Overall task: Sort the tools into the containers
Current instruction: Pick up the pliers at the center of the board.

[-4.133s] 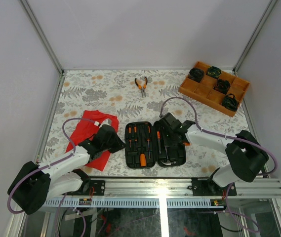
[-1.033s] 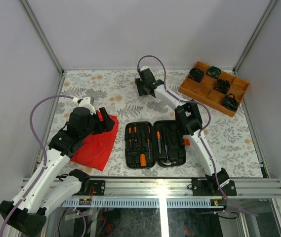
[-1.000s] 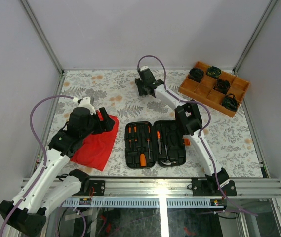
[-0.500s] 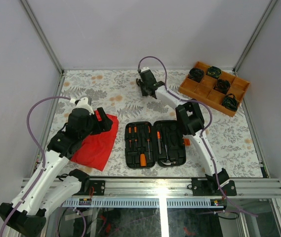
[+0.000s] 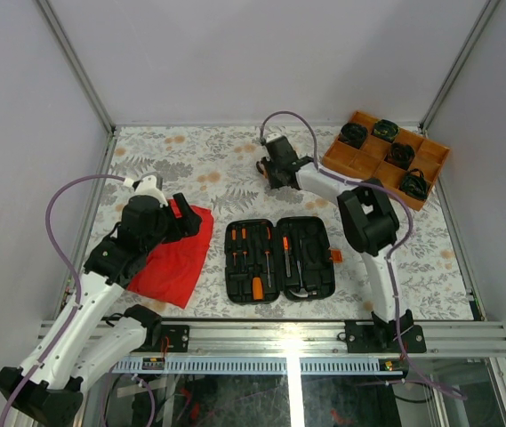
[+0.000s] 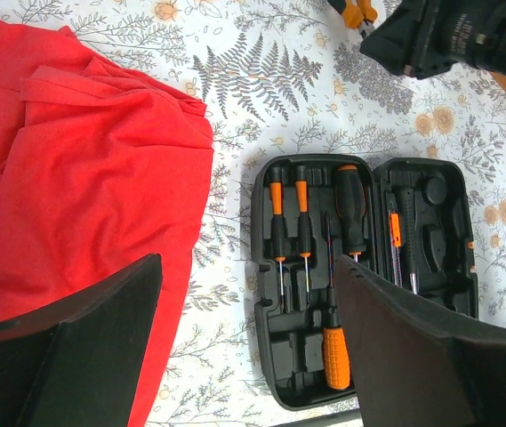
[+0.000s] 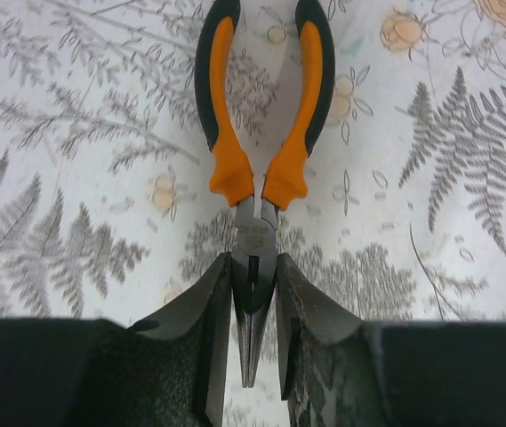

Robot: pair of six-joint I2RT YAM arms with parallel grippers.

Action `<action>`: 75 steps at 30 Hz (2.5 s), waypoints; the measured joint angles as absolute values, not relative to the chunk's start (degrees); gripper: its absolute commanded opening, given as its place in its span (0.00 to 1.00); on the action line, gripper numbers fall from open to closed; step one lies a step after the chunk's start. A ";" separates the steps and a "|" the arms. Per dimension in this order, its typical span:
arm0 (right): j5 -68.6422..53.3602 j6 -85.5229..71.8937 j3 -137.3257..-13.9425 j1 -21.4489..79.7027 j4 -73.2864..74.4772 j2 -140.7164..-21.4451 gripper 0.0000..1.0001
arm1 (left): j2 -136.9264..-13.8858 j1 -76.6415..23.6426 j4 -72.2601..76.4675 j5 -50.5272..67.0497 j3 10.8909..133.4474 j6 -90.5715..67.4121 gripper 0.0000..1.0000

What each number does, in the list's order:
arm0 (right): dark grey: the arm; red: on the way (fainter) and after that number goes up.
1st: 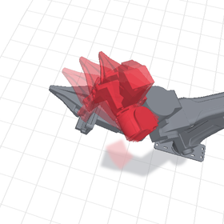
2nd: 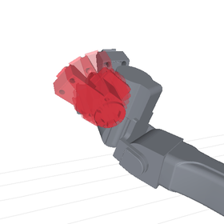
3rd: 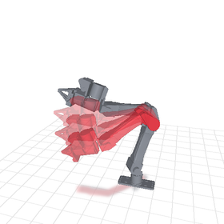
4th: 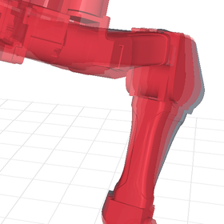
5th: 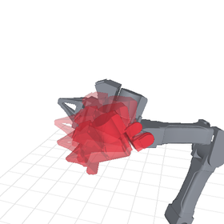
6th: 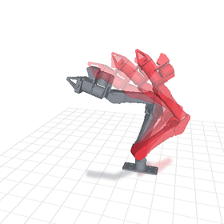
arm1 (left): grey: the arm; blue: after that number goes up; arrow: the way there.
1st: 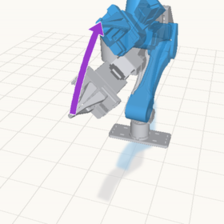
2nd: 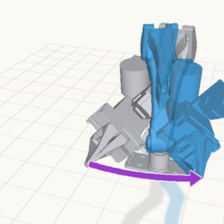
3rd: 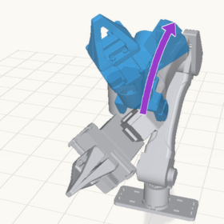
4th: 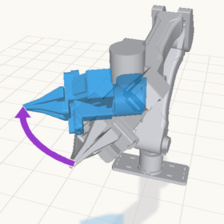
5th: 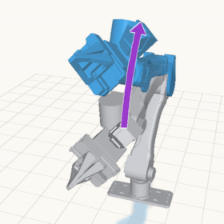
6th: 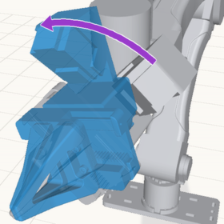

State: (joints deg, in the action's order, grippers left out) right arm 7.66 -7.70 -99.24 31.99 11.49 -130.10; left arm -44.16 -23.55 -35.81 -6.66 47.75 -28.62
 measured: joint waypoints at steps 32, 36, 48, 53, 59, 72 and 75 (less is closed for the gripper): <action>-0.51 -10.90 -53.19 36.03 1.34 -87.00 0.00 | -47.44 -23.55 -28.34 7.09 42.65 -34.65 0.74; 0.36 -11.09 -47.18 39.18 -0.12 -82.30 0.00 | -50.00 -23.55 -25.26 9.15 41.76 -35.35 0.74; 1.08 -14.22 -29.06 43.13 -8.36 -67.35 0.00 | -53.60 -23.57 -14.02 17.06 35.31 -37.74 0.73; 1.04 -15.31 -24.73 43.20 -10.39 -61.91 0.00 | -56.36 -24.21 -11.20 19.18 35.16 -37.95 0.72; 0.99 -16.91 -19.20 43.22 -13.91 -54.76 0.00 | -58.98 -28.45 -7.86 19.81 35.20 -39.07 0.72; 1.13 -20.43 -16.25 43.24 -17.19 -46.94 0.00 | -64.14 -34.92 1.08 17.78 35.99 -47.68 0.73; 1.65 -21.56 -16.25 43.24 -17.28 -44.71 0.00 | -64.60 -36.58 4.43 15.79 35.99 -50.89 0.80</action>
